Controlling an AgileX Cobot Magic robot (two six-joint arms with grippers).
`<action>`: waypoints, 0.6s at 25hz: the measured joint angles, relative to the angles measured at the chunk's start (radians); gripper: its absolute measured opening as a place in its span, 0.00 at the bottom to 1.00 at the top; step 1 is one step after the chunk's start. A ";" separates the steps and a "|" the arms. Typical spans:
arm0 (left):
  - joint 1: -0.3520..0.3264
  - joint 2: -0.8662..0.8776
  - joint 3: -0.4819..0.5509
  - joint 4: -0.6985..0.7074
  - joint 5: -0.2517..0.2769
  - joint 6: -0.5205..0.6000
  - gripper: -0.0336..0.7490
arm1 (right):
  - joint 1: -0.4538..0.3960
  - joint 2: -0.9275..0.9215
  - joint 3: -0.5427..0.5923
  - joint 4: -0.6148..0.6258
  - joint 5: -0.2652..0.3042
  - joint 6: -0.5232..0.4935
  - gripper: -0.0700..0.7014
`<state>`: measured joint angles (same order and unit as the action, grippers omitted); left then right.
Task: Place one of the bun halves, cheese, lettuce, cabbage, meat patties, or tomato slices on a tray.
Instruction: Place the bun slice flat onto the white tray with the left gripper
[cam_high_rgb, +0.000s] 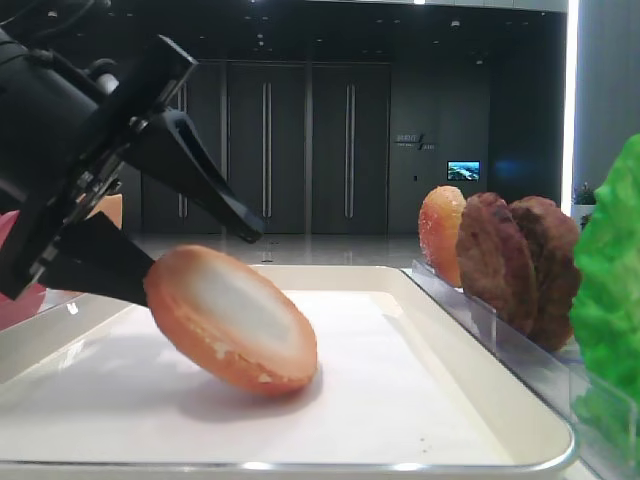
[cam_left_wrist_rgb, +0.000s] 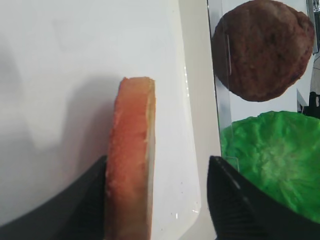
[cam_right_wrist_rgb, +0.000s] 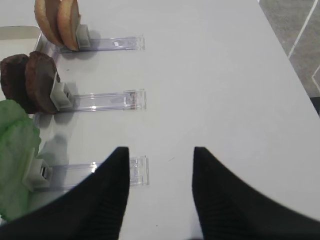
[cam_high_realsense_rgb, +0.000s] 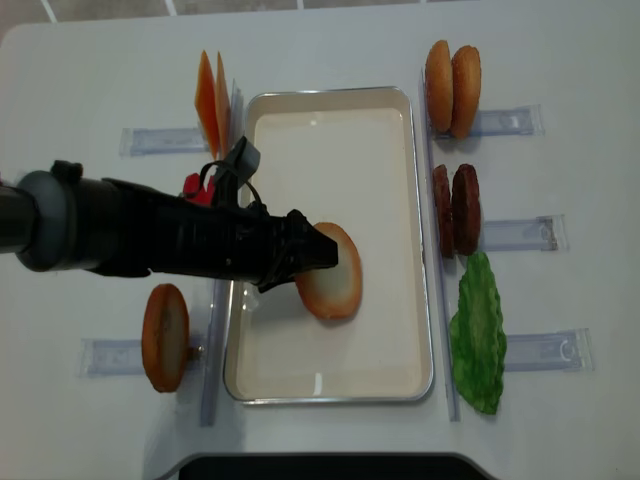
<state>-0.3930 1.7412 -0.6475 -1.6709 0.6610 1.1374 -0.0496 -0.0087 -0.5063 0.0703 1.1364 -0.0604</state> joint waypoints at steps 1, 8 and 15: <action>0.000 0.000 0.000 0.005 0.000 -0.010 0.61 | 0.000 0.000 0.000 0.000 0.000 0.000 0.47; 0.000 0.000 -0.006 0.090 -0.003 -0.100 0.62 | 0.000 0.000 0.000 0.000 0.000 0.000 0.47; 0.000 -0.003 -0.067 0.329 -0.036 -0.338 0.62 | 0.000 0.000 0.000 0.000 0.000 0.000 0.47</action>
<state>-0.3930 1.7381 -0.7148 -1.3417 0.6252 0.7997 -0.0496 -0.0087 -0.5063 0.0703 1.1364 -0.0604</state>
